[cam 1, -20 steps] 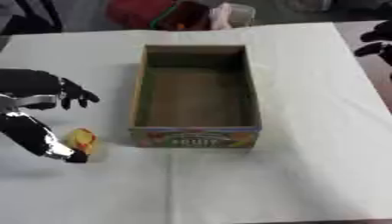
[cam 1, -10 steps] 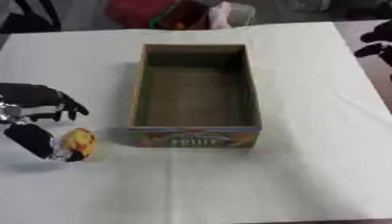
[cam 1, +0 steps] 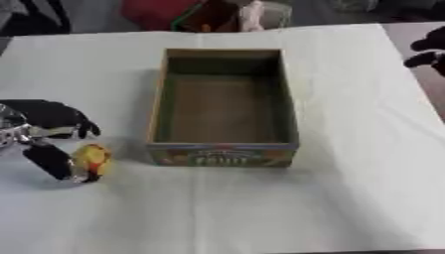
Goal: Pick up objects on the table and place them in the box.
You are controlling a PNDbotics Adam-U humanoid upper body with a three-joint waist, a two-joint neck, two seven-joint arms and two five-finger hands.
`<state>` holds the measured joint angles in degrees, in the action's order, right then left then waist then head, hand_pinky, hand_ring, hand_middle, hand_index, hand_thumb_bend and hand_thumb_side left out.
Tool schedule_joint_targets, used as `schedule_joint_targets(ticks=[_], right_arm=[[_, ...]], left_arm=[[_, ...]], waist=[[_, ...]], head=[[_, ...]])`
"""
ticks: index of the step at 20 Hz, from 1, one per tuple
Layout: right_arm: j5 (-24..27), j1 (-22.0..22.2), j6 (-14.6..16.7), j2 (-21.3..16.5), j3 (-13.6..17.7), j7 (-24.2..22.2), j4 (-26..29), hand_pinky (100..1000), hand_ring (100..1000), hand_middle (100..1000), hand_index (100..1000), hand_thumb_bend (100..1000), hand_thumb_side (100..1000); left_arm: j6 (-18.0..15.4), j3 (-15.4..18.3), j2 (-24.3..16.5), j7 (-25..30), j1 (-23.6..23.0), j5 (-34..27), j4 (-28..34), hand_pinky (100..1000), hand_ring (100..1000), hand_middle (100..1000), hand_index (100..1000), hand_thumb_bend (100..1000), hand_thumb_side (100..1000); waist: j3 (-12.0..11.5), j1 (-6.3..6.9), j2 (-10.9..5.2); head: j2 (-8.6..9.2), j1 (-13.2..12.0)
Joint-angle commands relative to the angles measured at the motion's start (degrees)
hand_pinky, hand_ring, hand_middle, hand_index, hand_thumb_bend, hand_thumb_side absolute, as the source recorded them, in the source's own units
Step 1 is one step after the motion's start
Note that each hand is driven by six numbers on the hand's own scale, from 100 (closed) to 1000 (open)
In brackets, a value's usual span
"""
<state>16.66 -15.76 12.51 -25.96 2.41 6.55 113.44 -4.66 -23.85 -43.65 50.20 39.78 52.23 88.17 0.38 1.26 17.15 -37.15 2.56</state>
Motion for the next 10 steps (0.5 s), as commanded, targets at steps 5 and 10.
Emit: schedule_joint_targets(ticks=[5,10], right_arm=[[-0.22,-0.25,-0.31,-0.42,0.32,0.13,1.15,554,642,591,817,100,929],[-0.25,-0.12,-0.42,-0.26,0.4,0.22,1.15,555,642,591,817,100,931]], left_arm=[[0.7,0.76,-0.38,-2.86,1.19,0.4,0.82,257,510,564,747,473,622],[2.97,0.99,-0.44,-7.11,1.13,-0.91,1.09,100,388,476,662,220,341]], waist=[[0.08,-0.14,-0.88],[0.14,-0.11,-0.9]], head=[[0.82,-0.3],[0.8,-0.26]])
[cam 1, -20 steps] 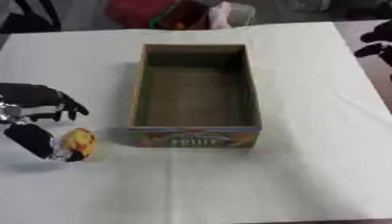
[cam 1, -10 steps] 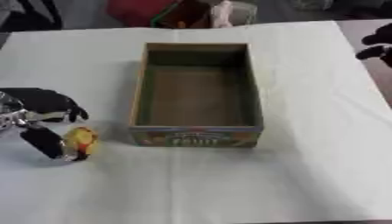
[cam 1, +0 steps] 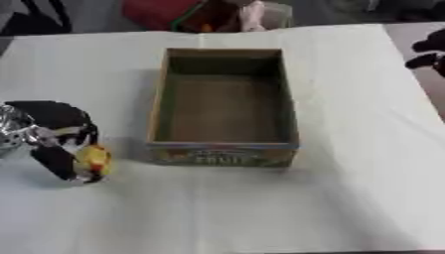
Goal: Pick up objects on the table and place them in the box.
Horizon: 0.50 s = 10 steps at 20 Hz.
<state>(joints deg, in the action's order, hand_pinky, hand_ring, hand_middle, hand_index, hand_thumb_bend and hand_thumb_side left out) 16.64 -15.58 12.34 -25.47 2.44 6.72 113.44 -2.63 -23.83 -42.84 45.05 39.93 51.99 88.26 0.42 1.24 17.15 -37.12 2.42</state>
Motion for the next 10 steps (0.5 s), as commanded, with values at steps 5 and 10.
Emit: schedule_joint_targets(ticks=[5,10], right_arm=[[-0.3,-0.17,-0.36,-0.76,0.38,0.07,1.15,555,643,591,818,100,932],[-0.3,-0.13,-0.46,-0.75,0.39,0.06,1.15,556,643,591,818,100,931]], left_arm=[[1.53,1.38,-1.63,-3.63,0.78,-3.65,3.2,100,369,476,650,100,254],[2.79,3.53,-2.19,-2.09,1.16,-7.43,6.93,100,368,483,649,100,194]], waist=[[0.04,0.03,-0.94],[-0.04,0.14,-1.0]], head=[[0.69,0.36],[0.89,0.7]])
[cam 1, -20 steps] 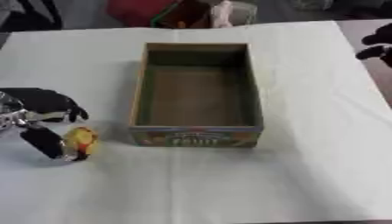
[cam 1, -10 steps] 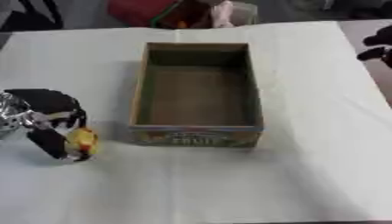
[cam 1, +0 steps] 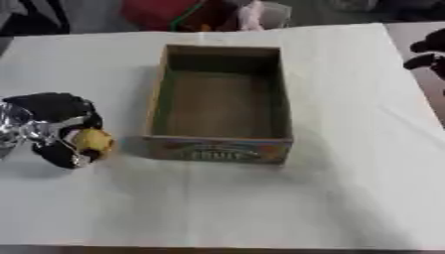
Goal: Pick up objects on the table and place them in the box.
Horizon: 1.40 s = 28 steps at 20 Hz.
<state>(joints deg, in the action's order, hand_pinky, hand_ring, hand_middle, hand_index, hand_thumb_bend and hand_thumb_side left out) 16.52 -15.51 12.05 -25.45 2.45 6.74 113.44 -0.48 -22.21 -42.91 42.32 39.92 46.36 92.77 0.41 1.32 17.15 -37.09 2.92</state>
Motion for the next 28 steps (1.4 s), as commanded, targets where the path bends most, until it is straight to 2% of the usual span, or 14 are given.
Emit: schedule_joint_targets(ticks=[1,4,8,11,15,21,28], right_arm=[[-0.18,-0.19,-0.2,-0.77,0.39,0.05,1.15,556,643,591,818,100,930],[-0.14,-0.19,-0.23,-0.79,0.41,0.08,1.15,556,643,591,818,100,930],[-0.09,-0.12,-0.25,-0.76,0.46,0.12,1.15,556,643,591,818,100,929],[0.03,-0.22,-0.17,-0.73,0.48,0.18,1.15,556,643,591,818,100,928],[0.41,-0.8,-0.1,-0.63,0.14,-0.2,1.15,557,644,591,818,100,927],[0.98,-1.89,-0.13,-0.15,-0.26,-0.84,1.15,557,645,591,819,100,929],[1.52,-3.13,-0.42,0.16,-0.81,-1.68,1.15,558,645,590,819,100,929]], left_arm=[[0.94,2.4,-2.11,1.19,1.29,-2.62,3.14,100,371,485,649,100,195],[2.16,4.45,-2.33,2.08,2.02,-4.87,5.48,100,363,480,641,100,239],[3.61,7.75,-1.55,-0.19,4.35,-3.21,8.53,100,355,456,625,100,276],[3.53,9.67,1.04,-2.54,7.52,-0.88,10.72,100,360,439,610,100,286],[1.87,10.51,6.25,-5.77,12.49,2.45,11.95,100,346,416,589,100,298],[1.82,11.56,14.49,-10.81,18.33,7.53,7.17,100,325,384,585,100,304],[-0.63,9.31,23.97,-16.64,20.94,13.36,-0.51,100,353,397,619,100,294]], waist=[[-0.03,0.08,-1.02],[-0.1,0.13,-1.09],[-0.18,0.07,-1.2],[-0.18,-0.02,-1.28],[0.28,-0.25,-1.07],[1.94,-0.4,-0.19],[3.84,0.08,0.61]], head=[[0.9,0.27],[0.97,0.62],[0.76,1.37],[0.51,1.6],[0.62,0.73],[1.67,-1.53],[2.06,-2.91]])
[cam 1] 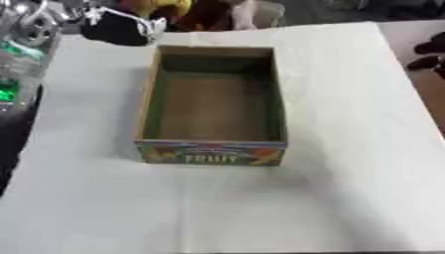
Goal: Pick up objects on the table and place them in the box.
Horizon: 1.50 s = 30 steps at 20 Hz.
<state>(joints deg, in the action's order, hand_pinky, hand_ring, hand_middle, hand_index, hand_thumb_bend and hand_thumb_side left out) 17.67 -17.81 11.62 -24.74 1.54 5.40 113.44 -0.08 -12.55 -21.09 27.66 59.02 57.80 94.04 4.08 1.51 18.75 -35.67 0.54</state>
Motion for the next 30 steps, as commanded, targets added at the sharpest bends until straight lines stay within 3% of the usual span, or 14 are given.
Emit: schedule_joint_targets(ticks=[1,6,7,13,15,21,23,26,27,30], right_arm=[[0.45,-0.97,0.01,-0.5,0.07,-0.39,1.15,558,645,590,819,100,929],[0.86,-1.53,-0.05,-0.25,-0.04,-0.63,1.15,558,645,590,819,100,928],[0.94,-1.65,-0.06,-0.2,-0.08,-0.69,1.15,558,646,590,819,100,927],[1.21,-1.87,-0.29,0.08,-0.2,-0.95,1.15,558,646,590,820,100,929],[1.24,-1.88,-0.35,0.17,-0.23,-1.02,1.15,558,646,590,820,100,929],[1.08,-1.66,-0.5,0.36,-0.11,-1.02,1.15,559,647,590,820,100,931],[1.0,-1.58,-0.57,0.38,-0.09,-1.0,1.15,559,648,590,820,100,931],[0.9,-1.46,-0.69,0.47,-0.07,-0.99,1.15,559,648,590,820,100,932],[0.86,-1.42,-0.72,0.5,-0.06,-0.98,1.15,559,648,590,821,100,933],[0.74,-1.21,-0.85,0.68,0.12,-0.82,1.15,560,649,590,821,100,934]], left_arm=[[-1.8,-0.73,3.5,-2.81,2.06,2.74,-3.08,100,358,403,625,100,314],[-5.76,-2.44,9.86,-6.95,1.81,6.88,-9.76,100,378,423,633,100,370],[-6.14,-2.8,10.48,-7.64,1.53,7.74,-11.15,100,348,375,584,100,367],[-6.0,-4.6,12.18,-6.92,1.35,12.9,-19.54,100,388,415,608,100,460],[-6.42,-4.76,12.83,-5.26,1.34,14.67,-22.42,161,435,464,670,100,584],[-6.44,-3.21,14.55,-0.26,0.98,19.79,-27.26,266,510,538,729,100,673],[-6.48,-2.84,14.76,1.37,0.91,21.46,-28.09,353,603,626,789,100,753],[-6.72,-2.47,14.71,3.71,1.06,23.84,-28.02,484,738,748,886,366,847],[-6.7,-2.34,14.62,4.43,1.1,24.65,-27.88,541,785,781,901,507,845],[-5.7,-1.97,13.63,6.5,1.12,27.06,-27.45,602,829,816,925,644,857]], waist=[[0.38,-0.11,-0.93],[0.78,-0.16,-0.76],[0.88,-0.15,-0.71],[1.36,-0.03,-0.63],[1.46,-0.03,-0.62],[1.41,-0.04,-0.59],[1.37,-0.04,-0.62],[1.38,-0.05,-0.65],[1.4,-0.06,-0.65],[1.45,-0.06,-0.7]], head=[[0.7,-0.72],[0.95,-1.06],[1.08,-1.05],[1.4,-1.28],[1.51,-1.26],[1.9,-0.99],[1.75,-0.94],[1.74,-0.97],[1.76,-0.99],[1.81,-0.94]])
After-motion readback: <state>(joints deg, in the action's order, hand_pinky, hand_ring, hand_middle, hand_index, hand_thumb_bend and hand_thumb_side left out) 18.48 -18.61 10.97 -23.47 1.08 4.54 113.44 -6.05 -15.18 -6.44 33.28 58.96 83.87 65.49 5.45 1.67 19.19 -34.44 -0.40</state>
